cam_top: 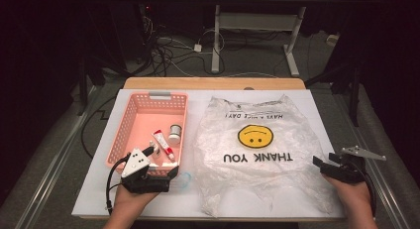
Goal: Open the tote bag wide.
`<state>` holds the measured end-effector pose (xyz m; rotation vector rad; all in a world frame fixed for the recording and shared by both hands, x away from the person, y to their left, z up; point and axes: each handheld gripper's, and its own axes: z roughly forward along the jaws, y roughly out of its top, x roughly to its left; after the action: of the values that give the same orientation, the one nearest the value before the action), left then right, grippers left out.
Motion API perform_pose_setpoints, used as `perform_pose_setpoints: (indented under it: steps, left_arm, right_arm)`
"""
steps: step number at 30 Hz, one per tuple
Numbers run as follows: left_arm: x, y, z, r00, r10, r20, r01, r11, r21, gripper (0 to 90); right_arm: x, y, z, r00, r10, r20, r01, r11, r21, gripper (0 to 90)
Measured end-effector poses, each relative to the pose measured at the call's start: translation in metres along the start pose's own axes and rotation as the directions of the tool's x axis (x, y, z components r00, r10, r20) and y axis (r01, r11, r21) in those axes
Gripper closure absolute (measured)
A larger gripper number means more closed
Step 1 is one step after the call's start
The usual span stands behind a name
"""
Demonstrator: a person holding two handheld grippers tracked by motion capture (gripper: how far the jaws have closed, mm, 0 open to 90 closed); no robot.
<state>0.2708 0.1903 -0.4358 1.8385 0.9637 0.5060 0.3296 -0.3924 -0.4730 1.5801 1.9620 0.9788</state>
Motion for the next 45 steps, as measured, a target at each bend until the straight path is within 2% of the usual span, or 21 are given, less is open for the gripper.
perform_pose_setpoints:
  steps: [2,8,9,12,15,16,19,23,27,30,34,37,41,43,45]
  left_arm:
    - [0.000,0.001,0.000,0.9999,0.011,-0.011,-0.011,0.9999,0.004,0.0]
    - [0.000,0.000,-0.003,0.9999,0.012,0.010,-0.012,0.9998,0.017,0.0]
    - [0.000,0.000,-0.003,0.9999,0.008,0.012,-0.008,0.9999,0.010,0.0]
    - [0.000,-0.001,-0.006,0.9999,-0.002,0.011,0.002,1.0000,-0.003,0.0]
    - [0.001,-0.001,-0.009,0.9997,-0.024,0.011,0.024,0.9997,-0.007,0.0]
    - [0.001,0.000,-0.010,0.9995,-0.024,0.019,0.024,0.9996,-0.012,0.0]
    - [0.003,0.000,-0.011,0.9989,-0.028,0.037,0.028,0.9996,0.001,0.0]
    - [0.004,-0.002,-0.010,0.9981,-0.037,0.049,0.037,0.9993,0.002,0.0]
    - [0.007,-0.004,-0.008,0.9950,-0.060,0.080,0.058,0.9980,0.025,0.0]
    - [0.007,-0.004,-0.010,0.9952,-0.061,0.077,0.059,0.9980,0.020,0.0]
    - [0.006,-0.004,-0.010,0.9969,-0.058,0.054,0.057,0.9982,0.018,0.0]
    - [0.006,-0.004,-0.010,0.9970,-0.057,0.052,0.056,0.9983,0.013,0.0]
    - [0.007,-0.004,-0.011,0.9958,-0.070,0.059,0.070,0.9975,0.012,0.0]
    - [0.007,-0.003,-0.011,0.9952,-0.070,0.068,0.069,0.9975,0.015,0.0]
    - [0.006,-0.002,-0.011,0.9959,-0.065,0.062,0.064,0.9977,0.021,0.0]
  right_arm:
    - [-0.001,0.000,0.001,0.9999,0.012,0.000,-0.012,1.000,0.010,37.5]
    - [0.000,0.000,0.002,0.9998,0.008,0.019,-0.009,0.999,0.037,48.9]
    - [0.000,0.000,0.003,0.9997,-0.004,0.024,0.003,0.999,0.040,52.8]
    - [0.004,-0.001,0.003,0.9990,-0.032,0.030,0.031,0.999,0.042,71.9]
    - [0.008,-0.001,0.003,0.9971,-0.075,0.011,0.074,0.996,0.051,87.4]
    - [0.009,-0.001,0.003,0.9965,-0.083,0.006,0.083,0.995,0.052,90.0]
    - [0.014,-0.004,0.000,0.9949,-0.099,-0.020,0.100,0.994,0.042,90.0]
    - [0.028,-0.008,-0.012,0.9914,-0.127,-0.032,0.128,0.991,0.026,90.0]
    - [0.042,-0.016,-0.025,0.9854,-0.162,-0.052,0.163,0.987,0.013,90.0]
    - [0.050,-0.023,-0.033,0.9829,-0.173,-0.064,0.174,0.985,0.006,90.0]
    - [0.056,-0.034,-0.037,0.9779,-0.175,-0.114,0.178,0.984,0.015,90.0]
    - [0.062,-0.039,-0.042,0.9727,-0.187,-0.138,0.190,0.982,0.008,90.0]
    - [0.066,-0.040,-0.047,0.9692,-0.196,-0.149,0.198,0.980,-0.001,73.0]
    - [0.065,-0.036,-0.052,0.9719,-0.187,-0.143,0.183,0.982,-0.040,65.6]
    - [0.064,-0.029,-0.057,0.9705,-0.194,-0.143,0.183,0.979,-0.090,62.6]
